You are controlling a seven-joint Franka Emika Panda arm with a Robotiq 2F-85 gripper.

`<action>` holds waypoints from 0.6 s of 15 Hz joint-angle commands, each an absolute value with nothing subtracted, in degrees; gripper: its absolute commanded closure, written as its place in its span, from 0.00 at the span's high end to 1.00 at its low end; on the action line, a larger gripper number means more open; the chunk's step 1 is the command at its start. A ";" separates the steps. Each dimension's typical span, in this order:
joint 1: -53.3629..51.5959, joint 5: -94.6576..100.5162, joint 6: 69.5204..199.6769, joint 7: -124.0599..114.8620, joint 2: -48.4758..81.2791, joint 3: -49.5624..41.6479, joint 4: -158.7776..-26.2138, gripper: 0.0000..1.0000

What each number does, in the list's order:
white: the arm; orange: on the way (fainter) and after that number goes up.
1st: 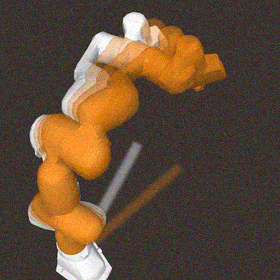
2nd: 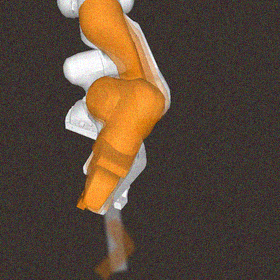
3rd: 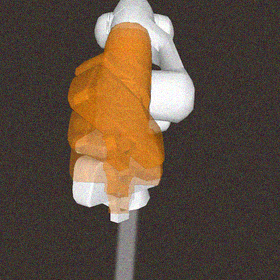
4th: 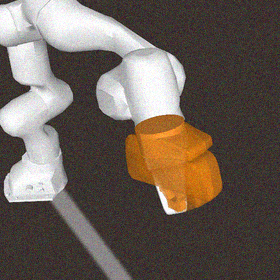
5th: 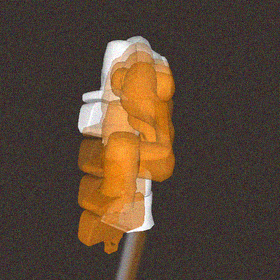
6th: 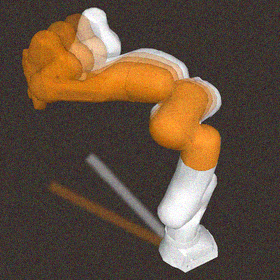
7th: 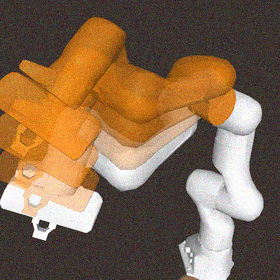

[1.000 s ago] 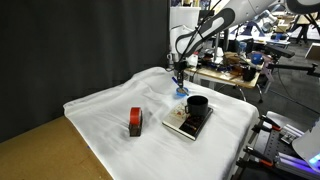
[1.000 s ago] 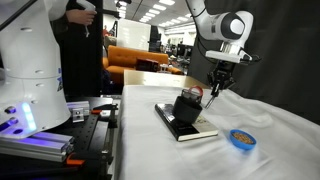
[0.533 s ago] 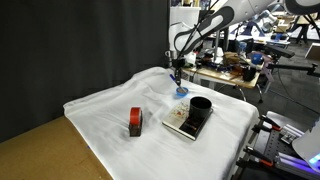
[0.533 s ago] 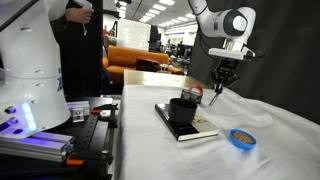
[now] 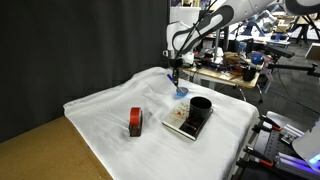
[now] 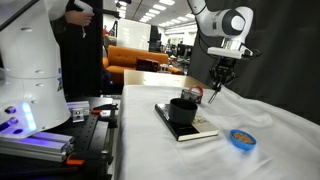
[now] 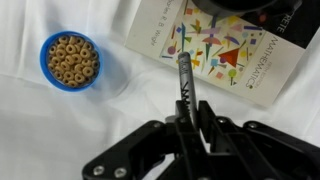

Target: Move the marker from the cup to the table

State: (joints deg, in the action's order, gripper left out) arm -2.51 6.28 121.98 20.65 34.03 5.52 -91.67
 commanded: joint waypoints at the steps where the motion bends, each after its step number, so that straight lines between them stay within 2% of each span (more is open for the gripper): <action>1: -2.28 5.86 121.73 21.89 34.96 6.33 -90.38 0.04; 9: -2.40 2.95 121.13 21.47 36.83 8.06 -92.93 0.04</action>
